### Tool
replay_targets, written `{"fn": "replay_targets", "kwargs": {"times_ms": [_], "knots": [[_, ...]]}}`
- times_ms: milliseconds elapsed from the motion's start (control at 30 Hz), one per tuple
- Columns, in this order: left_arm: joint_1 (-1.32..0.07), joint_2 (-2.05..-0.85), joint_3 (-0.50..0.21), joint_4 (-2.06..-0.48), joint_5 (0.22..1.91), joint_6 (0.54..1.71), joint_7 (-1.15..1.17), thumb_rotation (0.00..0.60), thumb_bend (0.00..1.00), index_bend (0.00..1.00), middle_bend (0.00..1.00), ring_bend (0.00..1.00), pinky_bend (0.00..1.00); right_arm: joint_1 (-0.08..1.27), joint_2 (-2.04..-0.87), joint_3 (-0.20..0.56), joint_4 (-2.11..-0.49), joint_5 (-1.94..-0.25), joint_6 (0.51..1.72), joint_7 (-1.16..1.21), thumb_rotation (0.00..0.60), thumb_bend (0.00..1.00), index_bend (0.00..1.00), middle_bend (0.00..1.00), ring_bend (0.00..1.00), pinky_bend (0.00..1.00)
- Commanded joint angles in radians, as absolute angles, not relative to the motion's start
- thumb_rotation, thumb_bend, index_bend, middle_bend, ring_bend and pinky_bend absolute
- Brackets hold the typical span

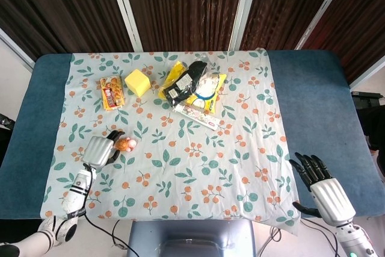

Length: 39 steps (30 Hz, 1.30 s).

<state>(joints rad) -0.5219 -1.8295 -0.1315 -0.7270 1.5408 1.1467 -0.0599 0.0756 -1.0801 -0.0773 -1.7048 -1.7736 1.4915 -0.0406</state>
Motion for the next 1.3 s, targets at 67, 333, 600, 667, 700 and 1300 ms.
{"fn": "replay_targets", "kwargs": {"times_ms": [67, 333, 600, 667, 700, 1300], "knots": [[-0.537, -1.870, -0.121, -0.664, 1.535, 1.151, -0.073, 0.600, 0.39, 0.30, 0.32, 0.92, 1.00, 0.074, -1.077, -0.077, -1.705, -1.775, 1.497, -0.038, 0.600, 0.12, 0.00, 0.00, 0.00, 0.00], [-0.548, -1.906, -0.107, -0.601, 1.529, 1.165, -0.089, 0.600, 0.39, 0.43, 0.42, 0.92, 1.00, 0.072, -1.074, -0.079, -1.707, -1.778, 1.502, -0.035, 0.600, 0.12, 0.00, 0.00, 0.00, 0.00], [-0.549, -1.940, -0.112, -0.545, 1.513, 1.200, -0.095, 0.600, 0.42, 0.80, 0.82, 0.98, 1.00, 0.073, -1.075, -0.079, -1.707, -1.778, 1.501, -0.037, 0.600, 0.12, 0.00, 0.00, 0.00, 0.00], [-0.549, -1.949, -0.112, -0.526, 1.512, 1.211, -0.095, 0.600, 0.43, 0.87, 0.89, 0.99, 1.00, 0.073, -1.074, -0.079, -1.707, -1.778, 1.501, -0.038, 0.600, 0.12, 0.00, 0.00, 0.00, 0.00], [-0.550, -1.953, -0.109, -0.514, 1.512, 1.212, -0.094, 0.600, 0.44, 0.88, 0.90, 0.99, 1.00, 0.072, -1.074, -0.079, -1.708, -1.778, 1.502, -0.038, 0.600, 0.12, 0.00, 0.00, 0.00, 0.00], [-0.548, -1.897, -0.052, -0.591, 1.539, 1.209, -0.099, 0.600, 0.41, 0.02, 0.07, 0.94, 1.00, 0.069, -1.070, -0.083, -1.712, -1.785, 1.509, -0.035, 0.600, 0.12, 0.00, 0.00, 0.00, 0.00]]}}
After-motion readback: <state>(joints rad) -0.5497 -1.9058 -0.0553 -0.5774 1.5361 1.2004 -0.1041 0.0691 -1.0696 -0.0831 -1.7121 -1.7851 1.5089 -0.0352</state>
